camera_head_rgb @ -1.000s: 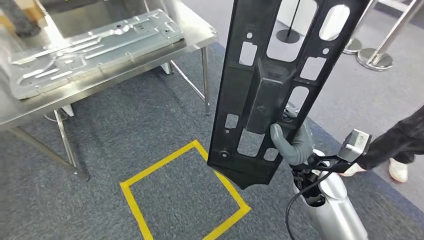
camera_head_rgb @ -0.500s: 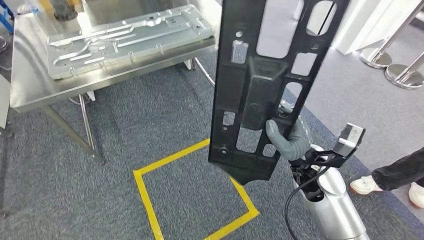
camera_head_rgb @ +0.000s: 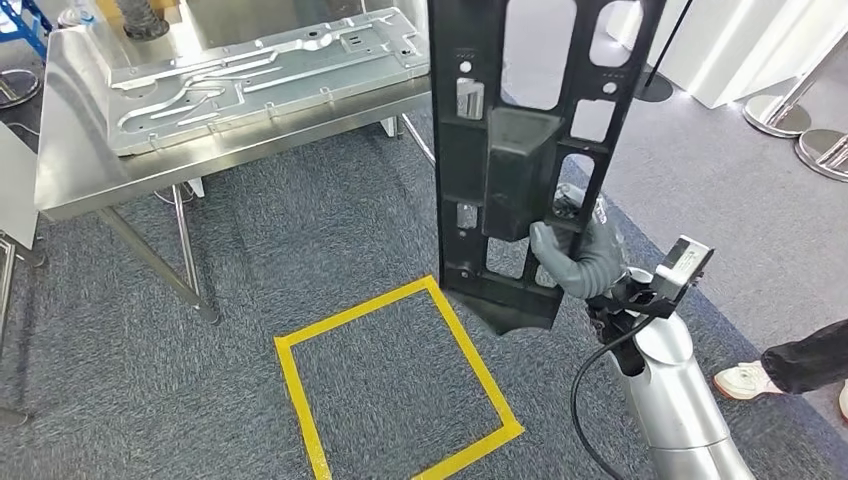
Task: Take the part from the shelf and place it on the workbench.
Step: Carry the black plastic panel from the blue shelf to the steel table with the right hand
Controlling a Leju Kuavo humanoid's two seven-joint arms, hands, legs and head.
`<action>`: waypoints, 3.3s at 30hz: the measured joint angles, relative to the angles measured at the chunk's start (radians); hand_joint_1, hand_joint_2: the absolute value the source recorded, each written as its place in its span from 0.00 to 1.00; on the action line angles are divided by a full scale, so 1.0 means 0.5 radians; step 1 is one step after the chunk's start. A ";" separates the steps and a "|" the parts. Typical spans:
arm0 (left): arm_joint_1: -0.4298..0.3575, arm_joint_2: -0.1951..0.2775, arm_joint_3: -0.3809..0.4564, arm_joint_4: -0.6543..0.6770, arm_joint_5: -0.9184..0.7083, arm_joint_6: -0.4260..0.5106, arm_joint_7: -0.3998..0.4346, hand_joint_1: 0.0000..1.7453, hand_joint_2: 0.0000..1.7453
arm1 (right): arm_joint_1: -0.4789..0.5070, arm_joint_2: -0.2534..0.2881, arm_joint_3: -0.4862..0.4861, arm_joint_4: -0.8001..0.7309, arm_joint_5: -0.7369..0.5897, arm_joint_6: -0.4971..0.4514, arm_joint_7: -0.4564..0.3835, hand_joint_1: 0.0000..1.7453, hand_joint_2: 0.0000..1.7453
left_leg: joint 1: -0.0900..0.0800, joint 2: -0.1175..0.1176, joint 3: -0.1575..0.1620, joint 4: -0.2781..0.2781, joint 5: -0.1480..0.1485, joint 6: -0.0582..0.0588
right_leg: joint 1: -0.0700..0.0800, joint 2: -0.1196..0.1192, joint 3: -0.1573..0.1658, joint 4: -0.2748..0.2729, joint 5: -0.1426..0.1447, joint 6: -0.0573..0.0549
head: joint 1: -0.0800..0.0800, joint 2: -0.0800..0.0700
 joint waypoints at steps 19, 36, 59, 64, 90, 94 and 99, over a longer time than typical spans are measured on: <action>0.002 0.001 0.002 0.000 -0.007 -0.015 -0.004 0.00 1.00 | 0.011 0.050 -0.134 0.065 -0.021 0.028 -0.017 0.83 1.00 | 0.000 0.031 0.005 -0.095 0.094 0.086 | 0.009 0.003 -0.224 0.529 -0.281 0.077 | 0.000 0.000; -0.015 0.010 0.004 -0.001 0.007 -0.003 -0.020 0.00 1.00 | -0.177 0.119 -0.157 0.253 -0.052 0.115 -0.005 0.83 1.00 | 0.000 0.029 -0.246 0.497 -0.127 -0.013 | 0.010 0.015 0.040 0.007 -0.039 -0.028 | 0.000 0.000; 0.008 -0.001 0.000 0.000 -0.024 -0.023 -0.008 0.00 1.00 | -0.141 0.200 -0.201 0.284 -0.103 0.122 -0.001 0.83 1.00 | -0.009 0.040 0.348 -0.108 -0.169 0.022 | 0.016 0.028 -0.225 0.059 0.166 0.005 | 0.001 0.000; -0.004 -0.010 0.000 0.000 -0.017 -0.027 -0.013 0.00 1.00 | -0.173 0.191 -0.206 0.277 -0.112 0.139 -0.002 0.83 1.00 | 0.007 0.043 -0.012 0.447 -0.209 -0.012 | 0.011 0.040 -0.080 0.043 0.060 -0.041 | 0.001 0.000; 0.007 0.001 0.000 0.000 -0.019 -0.022 -0.011 0.00 1.00 | -0.068 0.195 -0.244 0.258 -0.163 0.120 -0.018 0.83 1.00 | 0.000 0.033 0.186 -0.056 -0.023 -0.005 | -0.031 0.022 -0.123 0.038 0.092 0.019 | 0.001 0.000; -0.011 -0.002 0.000 0.000 -0.018 -0.027 -0.014 0.00 1.00 | -0.045 0.180 -0.256 0.214 -0.164 0.111 -0.022 0.83 1.00 | 0.017 0.041 -0.099 0.390 -0.058 -0.030 | -0.022 0.027 -0.020 0.028 0.014 -0.023 | 0.000 0.000; -0.029 -0.003 0.000 0.000 -0.015 -0.028 -0.015 0.00 1.00 | -0.022 0.180 -0.257 0.203 -0.163 0.109 -0.021 0.83 1.00 | -0.005 0.046 -0.225 0.299 -0.068 0.018 | -0.007 0.032 0.138 0.021 -0.104 -0.031 | 0.000 0.000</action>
